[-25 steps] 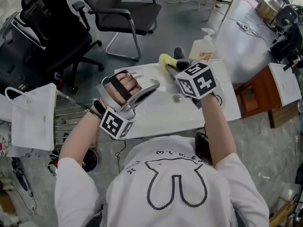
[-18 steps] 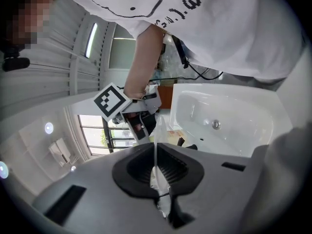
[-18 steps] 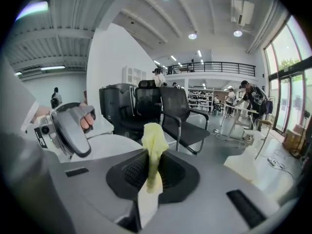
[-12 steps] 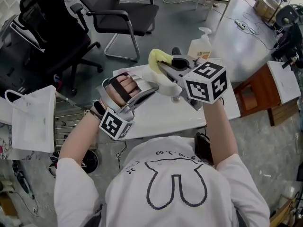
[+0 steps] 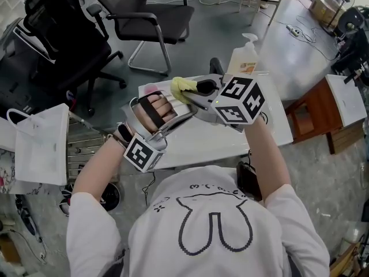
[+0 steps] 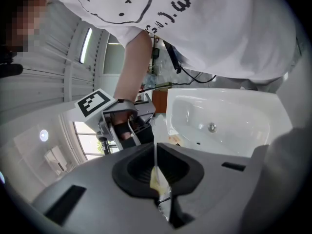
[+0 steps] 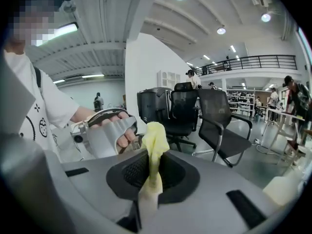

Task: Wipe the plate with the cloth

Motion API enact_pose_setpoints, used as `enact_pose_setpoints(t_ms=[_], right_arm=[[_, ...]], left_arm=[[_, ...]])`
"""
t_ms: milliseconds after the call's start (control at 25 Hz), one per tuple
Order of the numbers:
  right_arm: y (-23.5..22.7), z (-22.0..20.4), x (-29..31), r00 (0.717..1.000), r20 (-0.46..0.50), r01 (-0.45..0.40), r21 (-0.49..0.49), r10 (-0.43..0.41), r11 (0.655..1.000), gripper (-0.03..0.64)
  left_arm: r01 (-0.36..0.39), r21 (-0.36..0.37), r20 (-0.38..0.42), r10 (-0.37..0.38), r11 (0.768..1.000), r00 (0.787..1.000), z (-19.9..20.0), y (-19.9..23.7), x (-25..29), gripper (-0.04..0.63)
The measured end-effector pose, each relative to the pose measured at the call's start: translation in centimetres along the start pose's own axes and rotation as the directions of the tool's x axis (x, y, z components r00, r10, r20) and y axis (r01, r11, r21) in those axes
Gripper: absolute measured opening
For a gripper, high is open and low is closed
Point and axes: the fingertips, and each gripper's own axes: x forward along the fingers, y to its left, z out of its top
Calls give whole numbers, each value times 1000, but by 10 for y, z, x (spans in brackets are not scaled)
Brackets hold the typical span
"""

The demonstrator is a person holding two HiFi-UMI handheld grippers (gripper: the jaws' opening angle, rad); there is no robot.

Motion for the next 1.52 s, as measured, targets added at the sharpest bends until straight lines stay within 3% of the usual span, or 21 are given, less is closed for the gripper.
enact_pose_setpoints(t_ms=[120,480,1080,1280,1400,1520], right_arm=[[-17,-8,8,996,-50,72,-8,-72,997,49],[-70,-50,5,957,-172,253,100,-234,962,49],[-91,-109,-31,910,-272,370,194,-312,909,49],[-101,-109,-52,854,-157,518,176,-496,837,49],[-100,-104,-65,836,-16,538,229,-549,811,49],[-99,-99,-79,771,116,579,282,-626,765,49]], left_arm=[[5,3,6,-5,1000,1000,1,-3,-1,20],[5,-1,0,-5,1000,1000,2,1,-3,21],[-17,-30,-25,17,999,1000,-4,1,-5,23],[1,-118,-39,-5,993,999,-12,-15,-8,20],[0,-183,-49,-9,983,999,-18,-19,-7,20],[-8,-235,-60,-7,972,998,-23,-19,-4,20]])
